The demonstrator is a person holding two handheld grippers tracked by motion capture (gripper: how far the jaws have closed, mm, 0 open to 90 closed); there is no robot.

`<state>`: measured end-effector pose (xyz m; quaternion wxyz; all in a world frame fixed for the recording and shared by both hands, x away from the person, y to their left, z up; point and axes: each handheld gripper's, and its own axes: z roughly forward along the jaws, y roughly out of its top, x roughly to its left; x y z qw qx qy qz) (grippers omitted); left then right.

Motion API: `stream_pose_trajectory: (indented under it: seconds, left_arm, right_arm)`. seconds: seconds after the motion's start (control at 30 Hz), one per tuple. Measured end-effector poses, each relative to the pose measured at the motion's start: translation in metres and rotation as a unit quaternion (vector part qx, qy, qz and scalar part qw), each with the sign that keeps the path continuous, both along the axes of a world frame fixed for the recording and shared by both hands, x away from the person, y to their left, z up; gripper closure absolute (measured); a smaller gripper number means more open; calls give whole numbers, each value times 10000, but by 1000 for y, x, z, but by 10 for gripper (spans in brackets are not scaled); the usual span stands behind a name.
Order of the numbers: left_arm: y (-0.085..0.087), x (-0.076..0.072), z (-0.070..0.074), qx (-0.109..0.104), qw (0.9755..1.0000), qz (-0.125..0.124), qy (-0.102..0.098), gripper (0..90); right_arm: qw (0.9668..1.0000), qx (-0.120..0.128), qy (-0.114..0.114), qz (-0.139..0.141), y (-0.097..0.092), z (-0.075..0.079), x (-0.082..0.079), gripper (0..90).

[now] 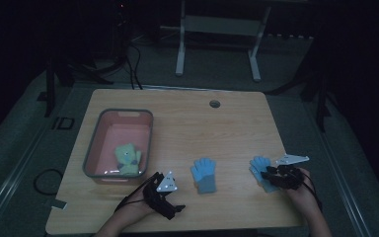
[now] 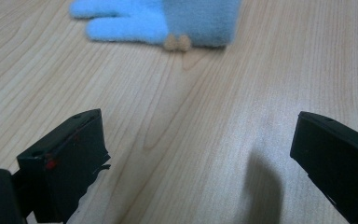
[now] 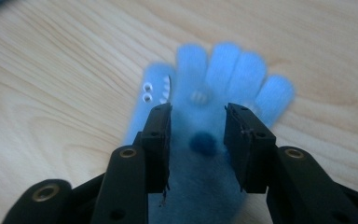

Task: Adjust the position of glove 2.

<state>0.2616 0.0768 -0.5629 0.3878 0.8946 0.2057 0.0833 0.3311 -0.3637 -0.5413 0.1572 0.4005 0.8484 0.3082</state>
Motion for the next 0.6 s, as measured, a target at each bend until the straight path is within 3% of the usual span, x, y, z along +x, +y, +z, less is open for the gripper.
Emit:
stream_pose_trajectory:
  seconds: [0.1, 0.17, 0.23, 0.4, 0.6]
  left_arm:
    - [0, 0, -1, 21, 10000, -7, -6, 37]
    - [0, 0, -1, 25, 10000, 0, -3, 37]
    - [0, 0, -1, 20, 10000, 1, -1, 37]
    - [-1, 0, -1, 86, 10000, -34, -29, 37]
    - [-1, -1, -1, 84, 9999, -50, -40, 37]
  right_arm:
    - [10000, 53, -32, -44, 0, -2, -1, 673]
    - [9999, 115, -23, -122, 1, -3, -2, 797]
    - [9996, 111, -32, -241, 3, -3, -3, 840]
    - [9983, 268, -59, -515, 15, 6, -9, 865]
    - [9953, 455, -245, -814, 40, 38, -20, 868]
